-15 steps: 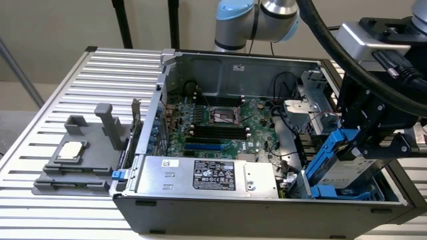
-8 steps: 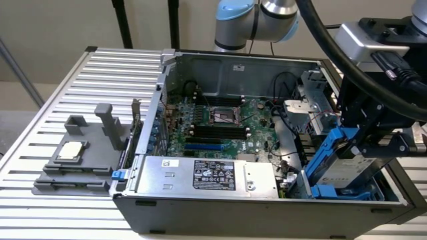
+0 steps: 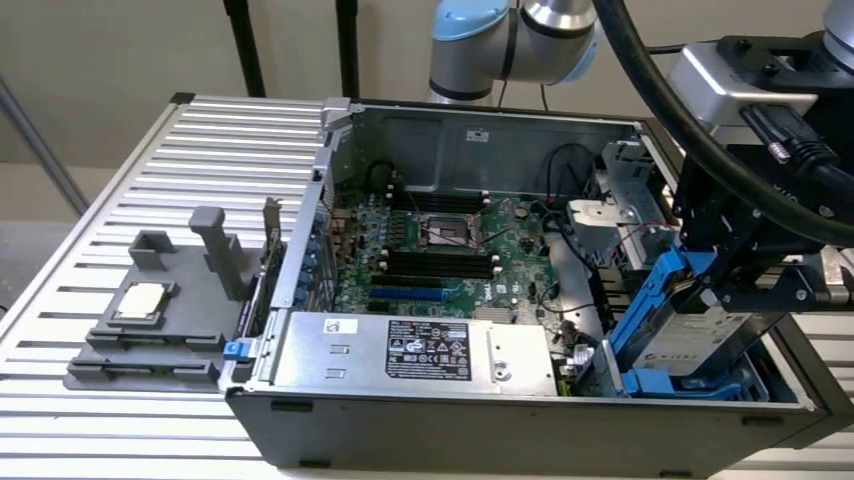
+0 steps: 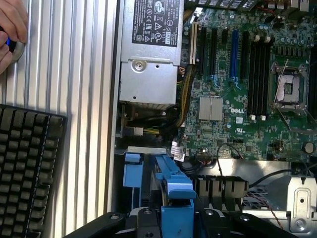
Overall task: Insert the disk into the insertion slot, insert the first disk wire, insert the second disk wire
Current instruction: 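Insert the disk into the insertion slot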
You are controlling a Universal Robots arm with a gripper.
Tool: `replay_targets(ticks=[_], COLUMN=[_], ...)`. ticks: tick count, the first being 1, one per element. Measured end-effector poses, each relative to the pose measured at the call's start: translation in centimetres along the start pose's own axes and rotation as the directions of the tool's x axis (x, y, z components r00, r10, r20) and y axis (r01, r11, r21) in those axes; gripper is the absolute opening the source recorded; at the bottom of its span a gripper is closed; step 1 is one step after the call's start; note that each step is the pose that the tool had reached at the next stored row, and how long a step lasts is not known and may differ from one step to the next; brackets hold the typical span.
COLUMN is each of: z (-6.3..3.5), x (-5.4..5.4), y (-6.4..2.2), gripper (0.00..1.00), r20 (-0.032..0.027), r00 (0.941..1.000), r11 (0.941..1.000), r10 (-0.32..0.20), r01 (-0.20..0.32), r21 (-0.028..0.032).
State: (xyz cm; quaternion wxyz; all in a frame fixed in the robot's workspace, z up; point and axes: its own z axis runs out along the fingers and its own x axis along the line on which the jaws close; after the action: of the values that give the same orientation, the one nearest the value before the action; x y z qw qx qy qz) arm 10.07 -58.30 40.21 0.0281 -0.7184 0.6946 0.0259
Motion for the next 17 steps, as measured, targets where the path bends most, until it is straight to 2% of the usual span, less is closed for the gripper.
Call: replay_targets(ticks=[12, 14, 16, 17], z=[0.02, 0.0, 0.0, -0.01], x=[-0.01, -0.01, 0.0, 0.0], y=[-0.01, -0.01, 0.0, 0.0], gripper=[0.33, 0.36, 0.49, 0.49], r20=[0.0011, 0.0001, 0.0001, -0.0002], r00=[1.0, 1.0, 1.0, 1.0], r11=[1.0, 1.0, 1.0, 1.0], r10=[0.0, 0.0, 0.0, 0.0], r01=[0.0, 0.0, 0.0, 0.0], r21=[0.0002, 0.0, -0.0001, 0.0])
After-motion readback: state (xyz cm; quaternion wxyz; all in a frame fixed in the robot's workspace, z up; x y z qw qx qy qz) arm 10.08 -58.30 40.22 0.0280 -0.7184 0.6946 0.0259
